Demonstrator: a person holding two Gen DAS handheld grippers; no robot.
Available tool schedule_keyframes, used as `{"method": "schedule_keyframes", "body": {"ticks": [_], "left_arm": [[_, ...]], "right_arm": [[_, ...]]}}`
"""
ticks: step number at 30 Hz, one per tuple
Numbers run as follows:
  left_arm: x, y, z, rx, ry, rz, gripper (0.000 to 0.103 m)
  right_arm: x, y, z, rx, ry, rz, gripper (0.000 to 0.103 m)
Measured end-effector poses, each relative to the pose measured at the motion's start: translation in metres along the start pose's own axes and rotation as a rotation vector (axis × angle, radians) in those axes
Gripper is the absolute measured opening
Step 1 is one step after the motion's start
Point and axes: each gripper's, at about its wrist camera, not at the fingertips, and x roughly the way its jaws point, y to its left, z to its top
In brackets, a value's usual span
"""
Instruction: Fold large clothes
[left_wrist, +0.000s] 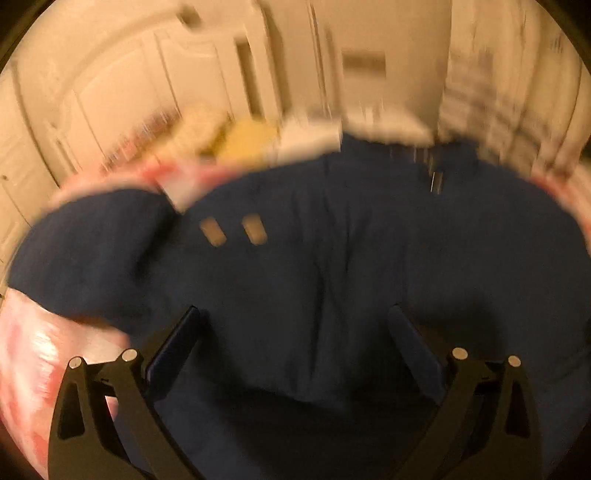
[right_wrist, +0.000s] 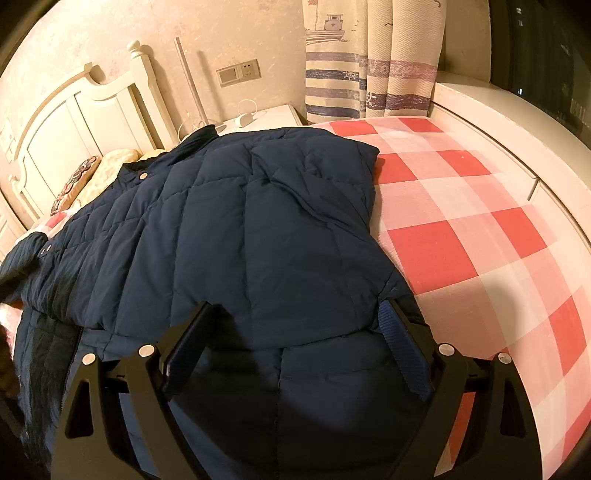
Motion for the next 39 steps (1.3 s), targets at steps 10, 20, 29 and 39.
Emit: {"method": "schedule_keyframes", "body": {"ticks": [10,20,29,39], "left_arm": [[0.001,0.011,-0.012,-0.009,-0.031,-0.031,0.101],[-0.032,0.059,-0.014,-0.206,-0.094,-0.291,0.101],[-0.026,0.294,-0.042,-0.954,-0.198,-0.39,0.099],[-0.016,0.427,-0.075,-1.398,-0.423,-0.567,0.089]], "right_arm": [[-0.022,0.016,0.002,-0.01,-0.067,-0.109,0.087],[0.014,0.08,0.003,-0.217,0.04,-0.122,0.087],[0.015,0.074,0.003,-0.204,0.041,-0.105,0.088],[0.014,0.074,0.003,-0.194,0.043,-0.092,0.088]]}}
